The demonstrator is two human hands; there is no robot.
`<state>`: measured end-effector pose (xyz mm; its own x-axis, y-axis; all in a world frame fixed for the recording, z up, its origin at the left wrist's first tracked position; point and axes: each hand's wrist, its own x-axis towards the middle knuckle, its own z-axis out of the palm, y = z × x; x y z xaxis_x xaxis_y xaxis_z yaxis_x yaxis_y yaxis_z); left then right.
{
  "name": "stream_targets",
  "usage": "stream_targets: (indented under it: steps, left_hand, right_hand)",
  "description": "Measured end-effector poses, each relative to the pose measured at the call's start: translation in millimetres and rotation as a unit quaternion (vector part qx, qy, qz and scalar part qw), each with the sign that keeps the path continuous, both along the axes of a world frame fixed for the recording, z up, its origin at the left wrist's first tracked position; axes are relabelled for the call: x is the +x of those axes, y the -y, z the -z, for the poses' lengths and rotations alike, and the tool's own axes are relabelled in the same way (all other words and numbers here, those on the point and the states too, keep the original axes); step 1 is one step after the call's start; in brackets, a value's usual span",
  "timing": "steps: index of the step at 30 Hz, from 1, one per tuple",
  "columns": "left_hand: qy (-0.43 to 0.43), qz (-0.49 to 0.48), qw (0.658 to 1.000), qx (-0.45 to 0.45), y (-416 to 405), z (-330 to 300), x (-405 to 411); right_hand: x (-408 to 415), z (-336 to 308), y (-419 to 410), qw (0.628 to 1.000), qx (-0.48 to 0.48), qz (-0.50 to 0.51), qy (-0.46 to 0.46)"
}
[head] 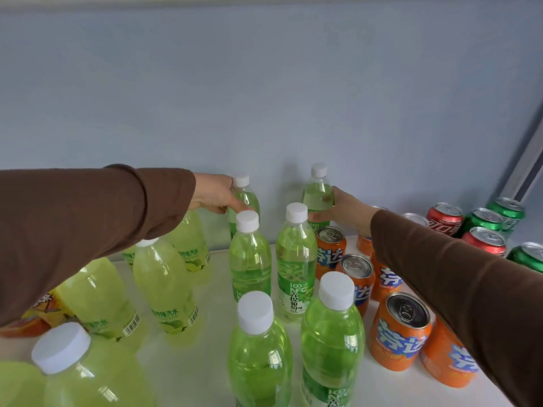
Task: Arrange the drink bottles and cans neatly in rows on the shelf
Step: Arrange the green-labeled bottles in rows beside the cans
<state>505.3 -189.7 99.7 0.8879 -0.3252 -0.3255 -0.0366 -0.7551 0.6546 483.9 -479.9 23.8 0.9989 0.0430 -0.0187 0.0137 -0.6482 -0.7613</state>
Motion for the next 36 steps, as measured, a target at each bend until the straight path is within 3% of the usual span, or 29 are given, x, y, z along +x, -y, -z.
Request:
stream_targets:
  steps: [7, 19, 28, 36]
  left_hand:
    - [0.029, 0.013, 0.999, -0.033, 0.6, -13.5, -2.9]
    - [0.111, -0.005, 0.974, -0.198, -13.4, -107.3, -2.1]
    - [0.110, -0.012, 0.968, -0.225, -15.5, -119.0, -5.6]
    - [0.112, -0.016, 0.978, -0.178, -12.4, -100.3, -7.2]
  right_hand:
    - [-1.3, -7.1, -3.1, 0.992, 0.126, 0.009, 0.018]
    - [-4.8, -74.5, -15.2, 0.940, 0.333, -0.035, 0.068]
    - [-5.7, -82.3, -18.6, 0.928, 0.366, -0.041, 0.050]
    - [-9.3, -70.8, -22.8, 0.942, 0.328, -0.063, 0.037]
